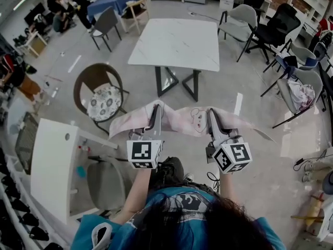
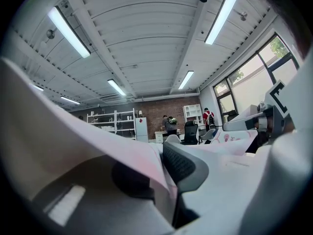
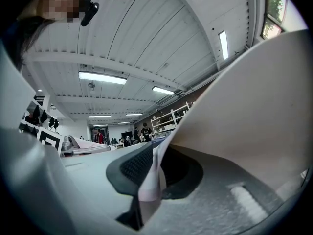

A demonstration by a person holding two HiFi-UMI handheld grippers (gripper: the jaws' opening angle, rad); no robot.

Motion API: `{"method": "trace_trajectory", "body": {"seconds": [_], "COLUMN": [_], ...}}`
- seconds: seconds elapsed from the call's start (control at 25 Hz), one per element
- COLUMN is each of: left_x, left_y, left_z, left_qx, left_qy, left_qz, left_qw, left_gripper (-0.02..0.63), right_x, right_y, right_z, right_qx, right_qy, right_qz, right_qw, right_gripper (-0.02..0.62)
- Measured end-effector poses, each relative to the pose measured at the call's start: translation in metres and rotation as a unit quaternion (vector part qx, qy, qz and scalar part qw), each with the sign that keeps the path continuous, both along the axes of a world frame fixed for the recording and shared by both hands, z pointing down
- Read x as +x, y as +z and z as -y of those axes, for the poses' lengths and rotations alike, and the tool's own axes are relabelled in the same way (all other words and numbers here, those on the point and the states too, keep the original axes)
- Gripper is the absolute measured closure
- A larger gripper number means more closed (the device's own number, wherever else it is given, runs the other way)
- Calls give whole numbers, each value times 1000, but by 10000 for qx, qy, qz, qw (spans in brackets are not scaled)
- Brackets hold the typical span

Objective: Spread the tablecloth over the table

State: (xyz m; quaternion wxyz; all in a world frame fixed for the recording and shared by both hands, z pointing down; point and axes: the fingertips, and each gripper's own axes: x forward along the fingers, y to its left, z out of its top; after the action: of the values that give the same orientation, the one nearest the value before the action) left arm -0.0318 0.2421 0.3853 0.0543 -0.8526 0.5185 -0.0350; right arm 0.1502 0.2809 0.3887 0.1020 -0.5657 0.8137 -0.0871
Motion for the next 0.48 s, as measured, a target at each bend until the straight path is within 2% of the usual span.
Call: {"method": "trace_trajectory", "body": {"seconds": [0.48], "left_x": [3], "left_y": [4], "left_z": [13], "left_qx": [-60], "left_qy": [-97], "left_qz": [180], "left_qw": [9998], "left_gripper": [531], "right_x": [0], "right_y": [4], "right_z": [19], "right_qx": [-6], "right_qy": [-212], "right_qz": [129], "right_qw": [9997], "right_gripper": [546]}}
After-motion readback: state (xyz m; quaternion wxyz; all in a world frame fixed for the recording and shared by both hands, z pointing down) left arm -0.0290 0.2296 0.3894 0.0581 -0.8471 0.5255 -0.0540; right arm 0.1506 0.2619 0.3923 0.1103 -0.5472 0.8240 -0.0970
